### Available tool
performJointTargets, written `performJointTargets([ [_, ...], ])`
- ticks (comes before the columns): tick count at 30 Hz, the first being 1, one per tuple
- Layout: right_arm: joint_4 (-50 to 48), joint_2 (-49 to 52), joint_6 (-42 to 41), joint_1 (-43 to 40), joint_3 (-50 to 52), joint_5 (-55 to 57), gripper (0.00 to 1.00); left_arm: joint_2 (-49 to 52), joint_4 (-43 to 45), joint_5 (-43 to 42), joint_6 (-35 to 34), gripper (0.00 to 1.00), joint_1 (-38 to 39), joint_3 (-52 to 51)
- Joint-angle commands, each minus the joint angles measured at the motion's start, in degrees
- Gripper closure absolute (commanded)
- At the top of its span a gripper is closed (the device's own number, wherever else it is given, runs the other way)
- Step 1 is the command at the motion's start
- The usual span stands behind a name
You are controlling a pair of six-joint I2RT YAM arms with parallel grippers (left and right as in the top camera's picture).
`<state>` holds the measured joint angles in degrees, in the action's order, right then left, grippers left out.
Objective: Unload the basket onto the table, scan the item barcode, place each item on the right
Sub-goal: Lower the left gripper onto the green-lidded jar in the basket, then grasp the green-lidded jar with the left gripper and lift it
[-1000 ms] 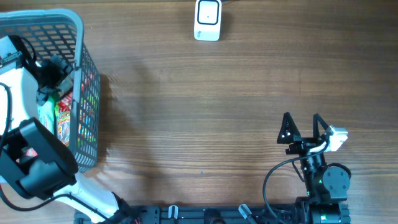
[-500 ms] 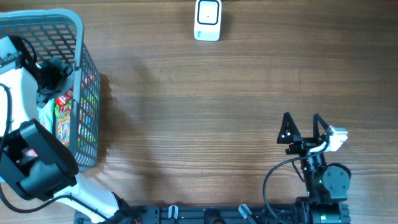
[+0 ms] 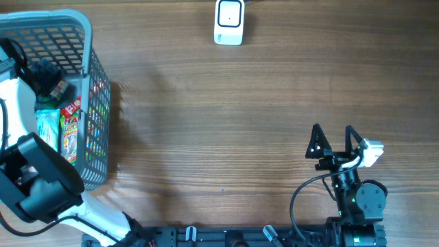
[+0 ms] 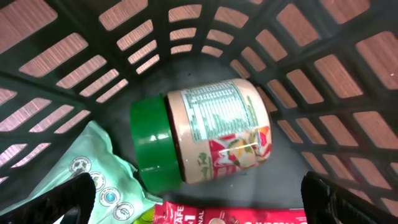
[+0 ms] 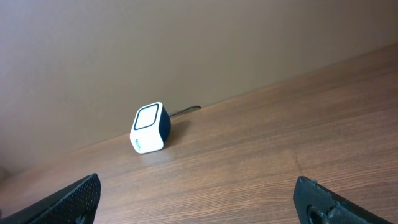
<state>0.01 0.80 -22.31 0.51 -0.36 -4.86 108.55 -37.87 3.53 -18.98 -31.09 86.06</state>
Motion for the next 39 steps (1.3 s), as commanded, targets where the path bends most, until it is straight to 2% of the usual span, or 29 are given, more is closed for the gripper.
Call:
performJointTargets([
  [1,-0.2,0.2,-0.3,0.3,0.1,0.6,0.00,2.6,0.5,-0.9,-4.3,0.00,0.0,-0.1],
  [9,-0.2,0.2,-0.3,0.3,0.0,0.6,0.00,11.2,3.5,-0.9,-7.0,0.00,0.0,-0.1],
  [18,-0.2,0.2,-0.4,0.3,0.0,0.6,0.00,11.2,5.6,-1.1,-6.0,0.00,0.0,-0.1],
  [22,-0.2,0.2,-0.3,0.3,0.1,0.6,0.00,8.6,5.6,-6.3,1.7,0.00,0.6,-0.1],
  [24,-0.2,0.2,-0.3,0.3,0.1,0.6,0.00,5.7,5.3,-11.8,9.8,0.00,1.2,-0.1],
  [26,-0.2,0.2,-0.3,0.3,0.1,0.6,0.00,3.1,4.2,-13.6,13.4,0.00,1.5,-0.1],
  [28,-0.2,0.2,-0.3,0.3,0.1,0.6,0.00,0.6,2.6,-13.6,14.6,0.00,1.5,-0.1],
  [32,-0.2,0.2,-0.3,0.3,0.0,0.6,0.00,-5.2,-1.5,-13.5,24.0,0.00,1.5,-0.1],
  [36,-0.2,0.2,-0.4,0.3,0.0,0.6,0.00,-5.2,-1.4,-11.7,35.8,0.00,1.5,-0.1],
  [39,-0.2,0.2,-0.3,0.3,0.0,0.6,0.00,-3.9,1.3,-7.0,39.8,0.00,1.4,-0.1],
])
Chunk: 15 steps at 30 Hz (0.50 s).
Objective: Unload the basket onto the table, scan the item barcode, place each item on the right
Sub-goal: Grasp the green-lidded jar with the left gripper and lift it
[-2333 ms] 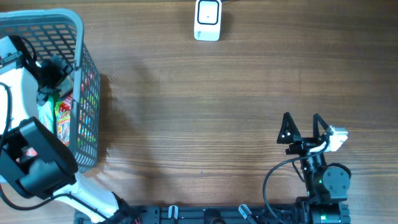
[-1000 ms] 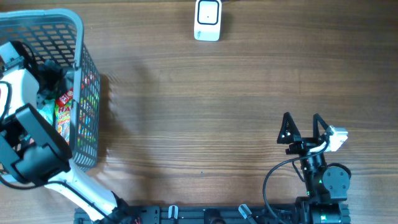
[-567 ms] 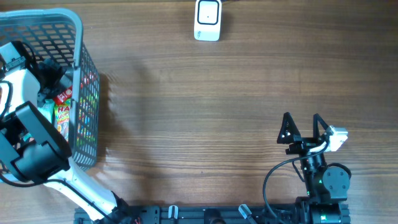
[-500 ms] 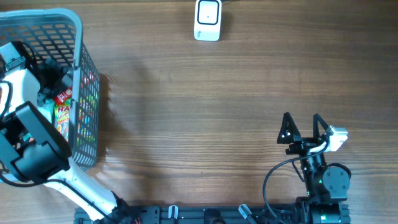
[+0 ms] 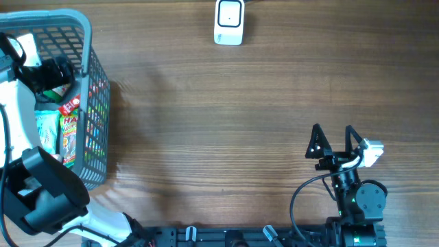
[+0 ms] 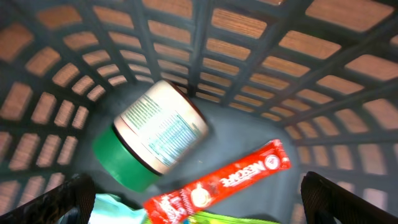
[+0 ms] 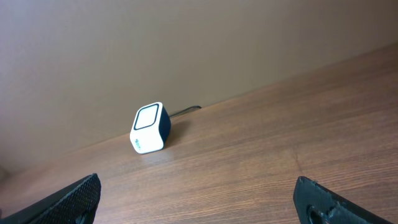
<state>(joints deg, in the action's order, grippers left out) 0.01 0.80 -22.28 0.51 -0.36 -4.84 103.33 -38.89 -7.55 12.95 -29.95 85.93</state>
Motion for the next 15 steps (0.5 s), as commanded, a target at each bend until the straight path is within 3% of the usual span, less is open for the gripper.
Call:
performJointTargets([
  [1,-0.2,0.2,-0.4,0.3,0.1,0.6,0.00,1.5,3.3,5.0,7.9,0.00,0.3,0.0],
  [4,-0.2,0.2,-0.4,0.3,0.1,0.6,0.00,1.7,7.0,5.3,8.0,0.00,-0.1,0.0],
  [7,-0.2,0.2,-0.4,0.3,0.1,0.6,0.00,3.1,9.5,5.2,12.6,0.00,-0.8,0.0],
  [15,-0.2,0.2,-0.4,0.3,0.1,0.6,0.00,12.0,9.8,-3.9,18.4,0.00,-4.5,0.0],
])
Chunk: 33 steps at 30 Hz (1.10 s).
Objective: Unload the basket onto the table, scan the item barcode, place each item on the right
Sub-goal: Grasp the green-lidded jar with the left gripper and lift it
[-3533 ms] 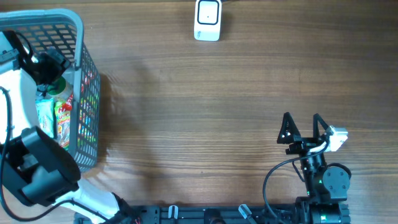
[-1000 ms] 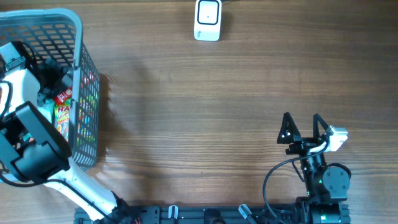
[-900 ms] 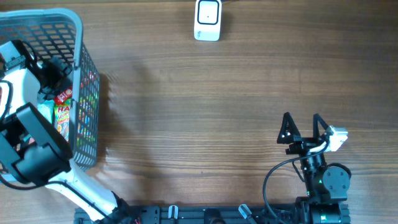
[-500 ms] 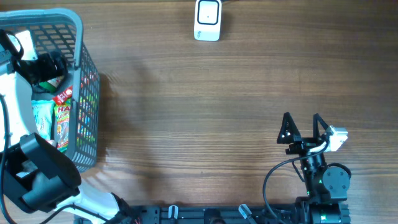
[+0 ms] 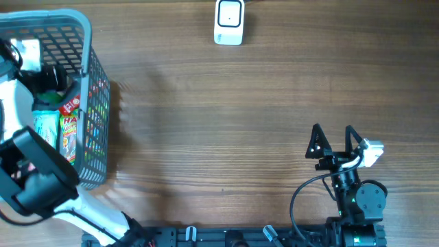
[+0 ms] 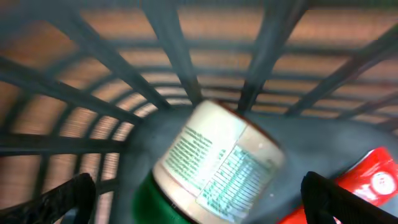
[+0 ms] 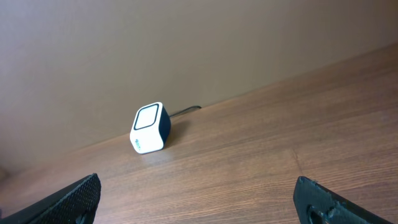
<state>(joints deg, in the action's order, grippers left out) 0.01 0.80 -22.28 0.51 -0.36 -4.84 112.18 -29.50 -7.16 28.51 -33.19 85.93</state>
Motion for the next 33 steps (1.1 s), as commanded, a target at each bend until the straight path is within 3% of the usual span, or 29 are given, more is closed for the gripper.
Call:
performJointTargets([
  [1,-0.2,0.2,-0.4,0.3,0.0,0.6,0.00,4.0,0.5,-4.7,2.8,0.00,-1.5,0.0],
  [6,-0.2,0.2,-0.4,0.3,0.1,0.6,0.00,6.8,0.3,-11.8,2.8,0.00,-1.4,0.0],
  [9,-0.2,0.2,-0.4,0.3,0.0,0.6,0.00,7.0,-3.4,-11.8,1.6,0.06,-1.4,0.0],
  [11,-0.2,0.2,-0.3,0.3,0.1,0.6,0.00,7.0,-5.7,-11.8,-2.7,0.00,-1.4,0.0],
  [14,-0.2,0.2,-0.3,0.3,0.1,0.6,0.00,7.0,-9.2,-17.2,-8.2,0.00,-1.4,0.0],
  [17,-0.2,0.2,-0.3,0.3,0.1,0.6,0.00,7.0,-10.7,-20.7,-19.2,0.00,-1.4,0.0],
  [22,-0.2,0.2,-0.3,0.3,0.1,0.6,0.00,7.0,-12.9,-19.8,-21.5,0.00,-1.4,0.0],
  [26,-0.2,0.2,-0.4,0.3,0.0,0.6,0.00,5.7,-13.1,-12.7,-25.0,0.00,-1.4,0.2],
  [33,-0.2,0.2,-0.3,0.3,0.0,0.6,0.00,-1.9,-14.0,-10.0,-26.4,0.00,-1.4,3.7],
])
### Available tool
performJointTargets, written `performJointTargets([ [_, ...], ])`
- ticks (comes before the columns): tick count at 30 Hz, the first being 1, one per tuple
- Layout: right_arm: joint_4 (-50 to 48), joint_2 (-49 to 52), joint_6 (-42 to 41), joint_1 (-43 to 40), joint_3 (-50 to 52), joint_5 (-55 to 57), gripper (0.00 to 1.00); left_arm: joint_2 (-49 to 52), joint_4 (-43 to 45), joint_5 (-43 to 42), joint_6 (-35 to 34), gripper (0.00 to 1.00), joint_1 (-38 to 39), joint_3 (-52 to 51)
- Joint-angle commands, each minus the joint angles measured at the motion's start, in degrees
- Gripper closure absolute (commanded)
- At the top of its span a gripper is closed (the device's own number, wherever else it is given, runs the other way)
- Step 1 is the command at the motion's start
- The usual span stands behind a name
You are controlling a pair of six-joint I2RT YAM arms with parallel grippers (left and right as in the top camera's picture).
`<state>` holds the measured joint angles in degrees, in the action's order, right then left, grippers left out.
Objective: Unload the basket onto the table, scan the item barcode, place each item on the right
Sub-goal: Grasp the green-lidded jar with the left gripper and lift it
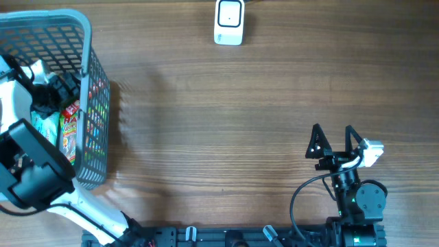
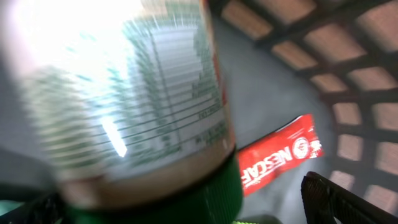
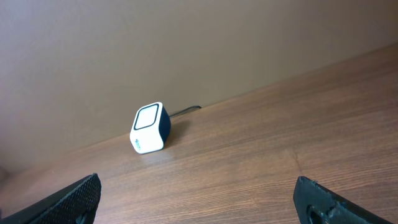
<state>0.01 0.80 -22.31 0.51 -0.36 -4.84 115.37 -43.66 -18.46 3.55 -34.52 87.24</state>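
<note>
A jar with a pale nutrition label and a green lid fills the left wrist view, blurred and very close. It sits between the spread fingers of my left gripper, which stands open down inside the grey basket; whether the fingers touch the jar cannot be told. In the overhead view the left gripper covers the jar. The white barcode scanner stands at the table's far edge, also in the right wrist view. My right gripper rests open at the front right, empty.
A red Nescafe sachet lies on the basket floor beside the jar. A green packet and a red packet lie in the basket's near half. Bare wooden table stretches between basket and scanner.
The left gripper has come down much closer to the jar, which now fills the left wrist view between the fingers. The right arm and the scanner have not moved.
The left gripper was open above the jar lying in the basket's far corner. Then it was further up and turned, with the jar and a red sachet below. It then faced the jar's base closer in, and now stands around it. The right arm stayed still.
</note>
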Motion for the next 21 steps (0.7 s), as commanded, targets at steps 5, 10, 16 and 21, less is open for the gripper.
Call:
performJointTargets([
  [5,-0.2,0.2,-0.3,0.3,0.1,0.6,0.00,-5.9,1.5,8.7,-1.5,0.00,-0.1,2.4],
  [10,-0.2,0.2,-0.3,0.3,0.1,0.6,0.00,-5.7,4.3,4.7,-1.5,0.00,0.3,2.4],
  [16,-0.2,0.2,-0.3,0.3,0.1,0.6,0.00,-3.7,5.5,5.3,-7.0,0.00,0.4,2.0],
  [21,-0.2,0.2,-0.4,0.3,0.0,0.6,0.00,0.9,5.4,9.9,-12.0,0.00,0.5,2.0],
])
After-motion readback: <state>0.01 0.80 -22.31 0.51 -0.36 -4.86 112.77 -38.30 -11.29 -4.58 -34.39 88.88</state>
